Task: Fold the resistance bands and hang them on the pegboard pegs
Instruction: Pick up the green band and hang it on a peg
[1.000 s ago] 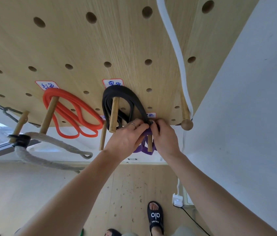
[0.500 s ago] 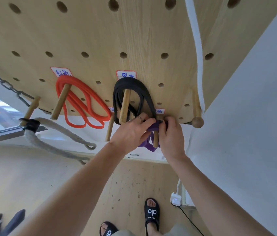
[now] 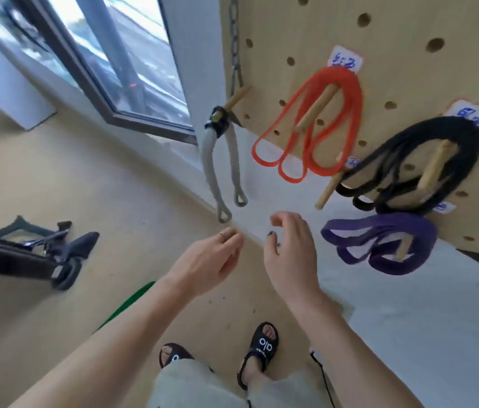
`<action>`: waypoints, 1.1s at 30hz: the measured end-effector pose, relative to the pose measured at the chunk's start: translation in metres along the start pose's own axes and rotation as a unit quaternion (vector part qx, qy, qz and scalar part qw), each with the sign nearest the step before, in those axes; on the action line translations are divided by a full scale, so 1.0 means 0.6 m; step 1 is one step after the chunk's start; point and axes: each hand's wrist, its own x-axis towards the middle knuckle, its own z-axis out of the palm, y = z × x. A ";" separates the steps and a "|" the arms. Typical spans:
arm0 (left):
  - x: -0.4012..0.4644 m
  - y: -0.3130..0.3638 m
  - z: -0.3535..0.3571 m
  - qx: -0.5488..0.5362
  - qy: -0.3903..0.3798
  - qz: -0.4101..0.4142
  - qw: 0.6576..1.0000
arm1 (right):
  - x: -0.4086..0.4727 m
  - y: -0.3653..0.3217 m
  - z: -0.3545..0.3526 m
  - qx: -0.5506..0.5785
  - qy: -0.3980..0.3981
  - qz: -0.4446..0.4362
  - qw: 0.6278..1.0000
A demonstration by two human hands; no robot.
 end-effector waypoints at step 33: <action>-0.746 -0.926 0.792 -0.048 -0.115 -0.687 0.715 | -0.230 0.240 1.594 -0.361 -0.518 -0.423 0.650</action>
